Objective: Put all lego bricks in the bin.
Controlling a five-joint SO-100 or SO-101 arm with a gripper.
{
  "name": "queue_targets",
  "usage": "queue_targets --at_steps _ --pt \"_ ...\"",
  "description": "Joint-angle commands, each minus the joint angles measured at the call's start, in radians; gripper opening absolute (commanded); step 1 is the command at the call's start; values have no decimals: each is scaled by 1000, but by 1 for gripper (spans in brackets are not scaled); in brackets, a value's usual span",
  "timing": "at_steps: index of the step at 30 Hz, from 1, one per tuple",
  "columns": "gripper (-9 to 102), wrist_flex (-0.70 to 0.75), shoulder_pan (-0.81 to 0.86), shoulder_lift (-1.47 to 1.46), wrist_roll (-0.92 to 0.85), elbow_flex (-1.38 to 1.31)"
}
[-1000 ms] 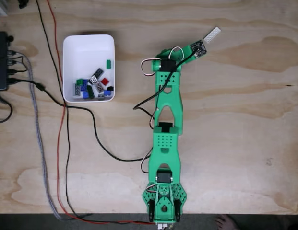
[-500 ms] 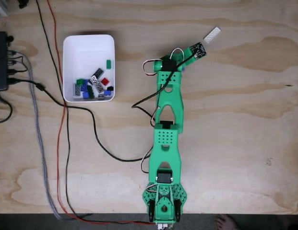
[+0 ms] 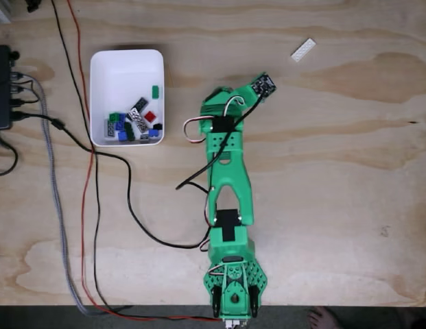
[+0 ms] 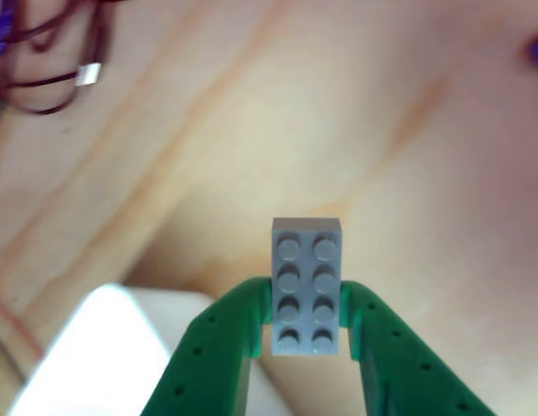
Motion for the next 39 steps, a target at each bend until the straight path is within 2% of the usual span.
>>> queue_targets --at_steps 1,5,8,11,13,16,18,20,22,24,27,29,32,39 --pt "0 193 -207 78 38 -416" --pt "2 405 -353 -204 25 -713" --pt "3 449 -399 -314 64 -727" --pt "16 431 -397 -337 123 -640" --pt "23 377 -354 -261 181 -561" --pt "25 296 -215 -55 225 -446" --pt "26 235 -77 57 216 -388" --pt "25 192 60 144 112 -304" --pt "23 114 198 201 -86 -167" --pt "22 -29 319 235 -362 52" --pt "22 -183 405 241 -787 383" --pt "21 -391 434 233 -982 609" --pt "22 -690 437 193 -1091 838" --pt "20 -1060 397 3 -1132 867"
